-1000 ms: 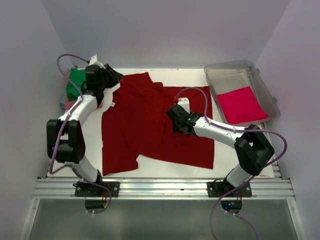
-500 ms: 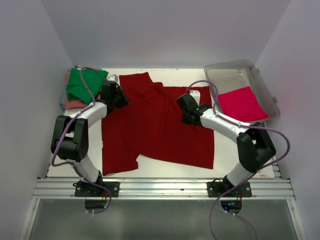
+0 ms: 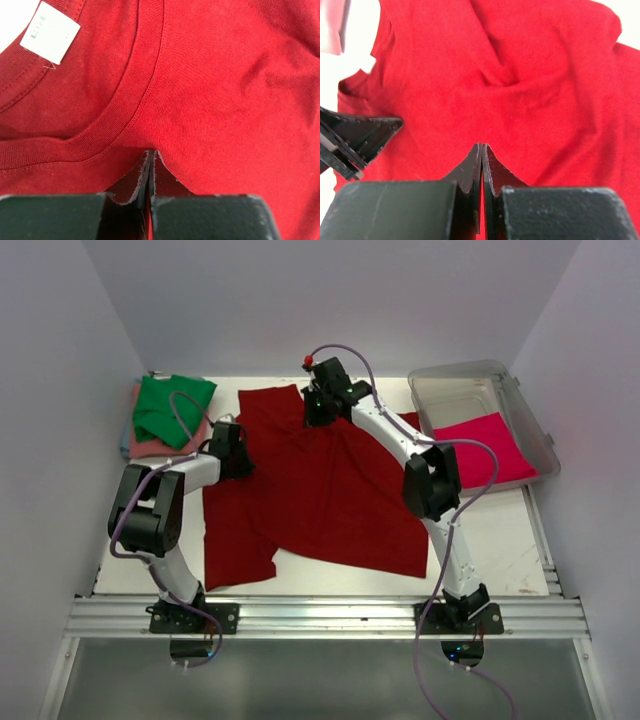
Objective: Fold and stack the t-shirts
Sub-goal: Flatten the tshirt out
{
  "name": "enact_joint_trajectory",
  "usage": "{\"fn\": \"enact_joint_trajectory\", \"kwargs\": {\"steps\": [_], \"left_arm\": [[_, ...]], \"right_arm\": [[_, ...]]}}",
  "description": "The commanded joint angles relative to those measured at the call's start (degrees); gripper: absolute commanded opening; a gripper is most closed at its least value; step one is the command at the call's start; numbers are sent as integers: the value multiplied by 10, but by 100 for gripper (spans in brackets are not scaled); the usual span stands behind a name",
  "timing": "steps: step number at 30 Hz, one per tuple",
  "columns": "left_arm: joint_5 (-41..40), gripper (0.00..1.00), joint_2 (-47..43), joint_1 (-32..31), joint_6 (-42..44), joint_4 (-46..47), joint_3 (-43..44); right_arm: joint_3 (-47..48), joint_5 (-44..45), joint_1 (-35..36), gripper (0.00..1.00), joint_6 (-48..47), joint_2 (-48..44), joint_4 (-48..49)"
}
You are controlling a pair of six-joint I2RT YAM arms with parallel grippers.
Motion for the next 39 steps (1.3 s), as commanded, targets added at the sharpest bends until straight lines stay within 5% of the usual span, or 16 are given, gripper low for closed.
{"fn": "enact_joint_trajectory", "kwargs": {"steps": [1,21,29,33,39], "left_arm": [[-14,0,19,-1,0,-18,-7],[97,0,-271,-102,-85,-76,-278],[-10,0,-433,-101,-84,-55,-149],[-99,0,-352,-98,-47,-39,-48],[-40,0,-124,-51,-51,-16,58]], "right_arm": [[7,-56,-1,0,-16,9,-22],[152,-195,-14,0,107,173,143],[-113,-221,-15,0,85,13,265],[-246,-212,-15,0,75,-89,330],[-436,-193,-14,0,63,-248,360]]}}
